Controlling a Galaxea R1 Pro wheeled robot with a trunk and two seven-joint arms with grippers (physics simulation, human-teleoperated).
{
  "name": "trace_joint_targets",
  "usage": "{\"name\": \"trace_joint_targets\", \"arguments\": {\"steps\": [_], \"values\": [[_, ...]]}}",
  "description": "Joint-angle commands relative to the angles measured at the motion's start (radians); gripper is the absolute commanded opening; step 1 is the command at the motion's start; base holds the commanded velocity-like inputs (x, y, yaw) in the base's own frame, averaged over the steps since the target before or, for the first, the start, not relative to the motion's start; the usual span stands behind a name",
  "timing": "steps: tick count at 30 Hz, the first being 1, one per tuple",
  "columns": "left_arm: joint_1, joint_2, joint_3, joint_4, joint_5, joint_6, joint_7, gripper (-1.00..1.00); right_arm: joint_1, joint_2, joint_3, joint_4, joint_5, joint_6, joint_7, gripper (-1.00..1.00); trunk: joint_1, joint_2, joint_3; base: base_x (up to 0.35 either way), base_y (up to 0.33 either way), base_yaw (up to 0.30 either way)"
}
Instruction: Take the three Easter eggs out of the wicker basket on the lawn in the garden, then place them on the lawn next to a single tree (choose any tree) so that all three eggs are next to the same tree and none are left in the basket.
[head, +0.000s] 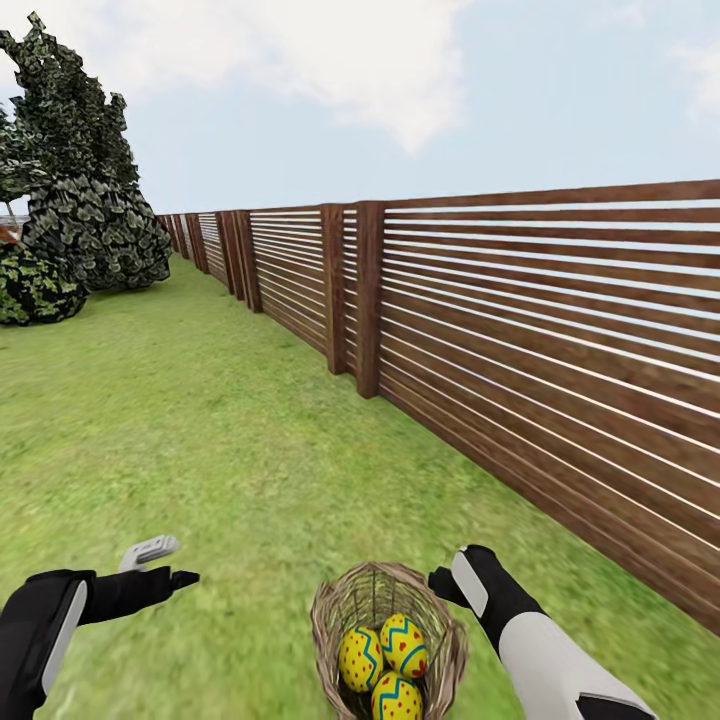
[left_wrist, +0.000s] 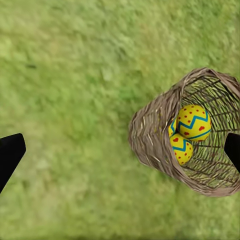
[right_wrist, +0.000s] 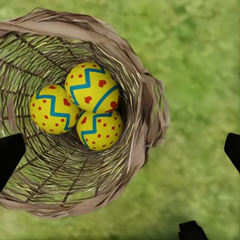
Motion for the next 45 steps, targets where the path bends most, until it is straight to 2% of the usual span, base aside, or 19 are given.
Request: {"name": "trace_joint_targets", "arguments": {"steps": [1,29,39,45], "values": [[-0.001,-0.001,0.001,-0.001,-0.003,0.005,-0.005,1.0,0.0,0.001,-0.002,-0.002,-0.01,0.003,-0.008,1.0,0.004,-0.008,-0.004,0.0,0.0,0.0],[-0.001,-0.001,0.002,-0.001,-0.003,0.004,-0.004,1.0,0.0,0.002,0.002,-0.002,-0.003,-0.001,-0.008,1.0,0.111,-0.204,-0.092,0.0,0.0,0.0],[-0.001,-0.001,0.001,-0.001,-0.003,0.002,-0.004,1.0,0.0,0.0,0.002,-0.002,-0.013,-0.002,-0.008,1.0,0.15,-0.274,-0.123,0.0,0.0,0.0],[-0.001,-0.001,0.002,-0.001,-0.003,0.002,-0.004,1.0,0.001,-0.01,-0.003,-0.001,-0.014,-0.004,-0.007,1.0,0.173,-0.316,-0.142,0.0,0.0,0.0]]}}
